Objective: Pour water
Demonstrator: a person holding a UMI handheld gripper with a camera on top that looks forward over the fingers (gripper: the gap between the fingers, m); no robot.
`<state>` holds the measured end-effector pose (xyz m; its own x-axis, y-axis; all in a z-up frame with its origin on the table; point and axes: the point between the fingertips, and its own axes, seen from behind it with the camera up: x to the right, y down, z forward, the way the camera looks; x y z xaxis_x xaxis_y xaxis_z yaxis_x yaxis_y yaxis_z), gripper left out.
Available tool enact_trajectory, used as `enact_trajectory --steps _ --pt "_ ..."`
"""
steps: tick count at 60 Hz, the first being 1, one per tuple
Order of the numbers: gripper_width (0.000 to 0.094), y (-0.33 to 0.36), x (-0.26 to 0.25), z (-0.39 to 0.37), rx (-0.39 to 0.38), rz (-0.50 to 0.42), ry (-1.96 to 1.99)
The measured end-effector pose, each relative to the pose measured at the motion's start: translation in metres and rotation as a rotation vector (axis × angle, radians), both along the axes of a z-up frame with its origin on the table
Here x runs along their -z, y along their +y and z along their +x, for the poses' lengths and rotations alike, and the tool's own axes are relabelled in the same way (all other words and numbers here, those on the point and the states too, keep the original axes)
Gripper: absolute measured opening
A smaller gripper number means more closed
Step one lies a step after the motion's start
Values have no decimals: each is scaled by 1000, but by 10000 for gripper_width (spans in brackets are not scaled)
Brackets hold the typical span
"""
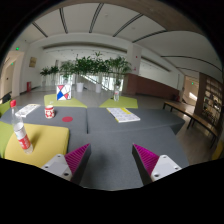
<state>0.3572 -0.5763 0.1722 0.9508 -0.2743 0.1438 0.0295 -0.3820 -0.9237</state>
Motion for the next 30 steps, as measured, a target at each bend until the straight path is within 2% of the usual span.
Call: enact_trajectory --steps 17,30 --pt "855 -22 -24 -20 22 10 -38" --pt "853 -56 -27 -91 -19 18 -53"
